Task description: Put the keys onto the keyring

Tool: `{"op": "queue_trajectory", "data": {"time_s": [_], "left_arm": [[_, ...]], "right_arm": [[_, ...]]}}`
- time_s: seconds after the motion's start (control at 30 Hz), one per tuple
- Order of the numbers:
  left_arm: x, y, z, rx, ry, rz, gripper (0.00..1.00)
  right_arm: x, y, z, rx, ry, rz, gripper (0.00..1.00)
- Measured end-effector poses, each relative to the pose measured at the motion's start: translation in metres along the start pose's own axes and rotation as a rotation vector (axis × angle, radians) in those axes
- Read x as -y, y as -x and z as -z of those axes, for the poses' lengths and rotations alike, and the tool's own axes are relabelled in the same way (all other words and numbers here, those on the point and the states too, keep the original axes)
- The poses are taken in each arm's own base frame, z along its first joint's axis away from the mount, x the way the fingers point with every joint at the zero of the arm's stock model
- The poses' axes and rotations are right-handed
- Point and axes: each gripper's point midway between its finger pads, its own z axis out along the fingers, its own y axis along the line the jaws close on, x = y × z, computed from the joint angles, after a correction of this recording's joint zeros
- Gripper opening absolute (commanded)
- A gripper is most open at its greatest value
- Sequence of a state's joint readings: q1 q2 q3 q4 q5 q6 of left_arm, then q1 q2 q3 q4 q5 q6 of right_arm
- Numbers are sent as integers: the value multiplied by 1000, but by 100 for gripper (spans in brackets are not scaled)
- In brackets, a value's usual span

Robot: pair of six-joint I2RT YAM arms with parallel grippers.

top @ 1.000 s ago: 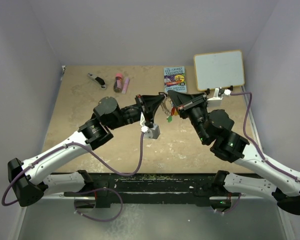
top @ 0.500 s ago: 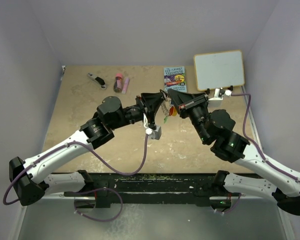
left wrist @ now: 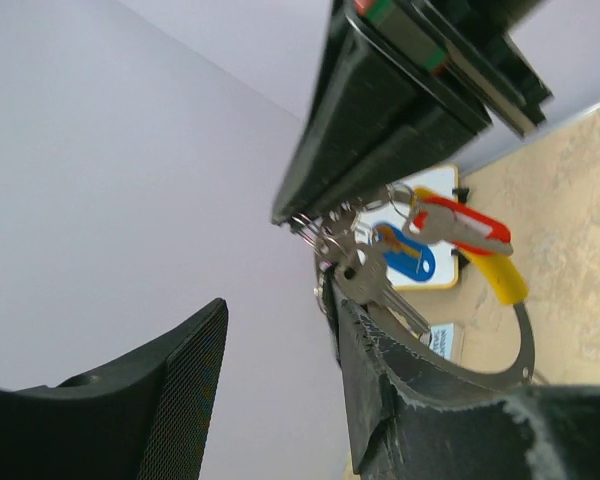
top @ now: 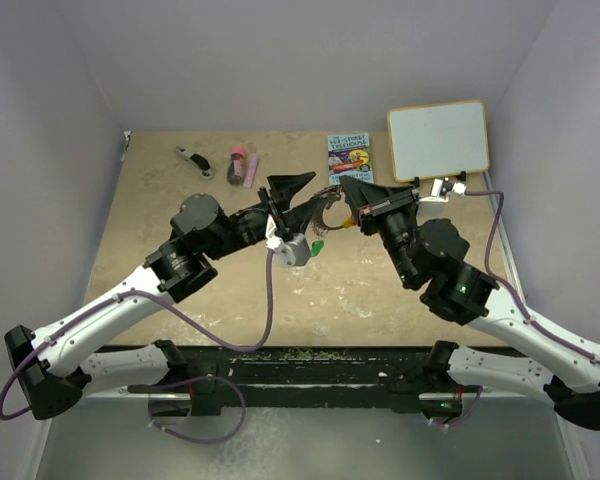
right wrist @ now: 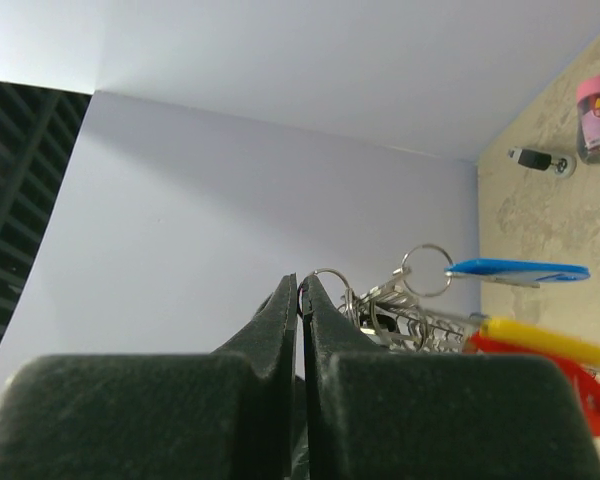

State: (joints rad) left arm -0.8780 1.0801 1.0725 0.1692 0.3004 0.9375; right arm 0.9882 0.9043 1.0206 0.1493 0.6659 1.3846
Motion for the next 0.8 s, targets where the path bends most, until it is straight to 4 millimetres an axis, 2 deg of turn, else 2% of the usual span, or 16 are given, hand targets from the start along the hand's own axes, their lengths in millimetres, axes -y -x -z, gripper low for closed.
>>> {"op": "queue_trajectory", "data": {"time_s": [0.17,0.4,0.63,0.8], "left_arm": [[-10,11,-2,37,42,101,52],[-1,4,-11,35,37,222,50],[-4,6,-12,46,66,303,31],[-3,2,-14,34,80,334,28]], "right_arm": [[7,-3,-5,9,-19,22,0],[13,-11,-13,3,-40,58,0],[11,-10,-13,4,-36,69,0],[10,-10,-13,4,-35,75,0]]}}
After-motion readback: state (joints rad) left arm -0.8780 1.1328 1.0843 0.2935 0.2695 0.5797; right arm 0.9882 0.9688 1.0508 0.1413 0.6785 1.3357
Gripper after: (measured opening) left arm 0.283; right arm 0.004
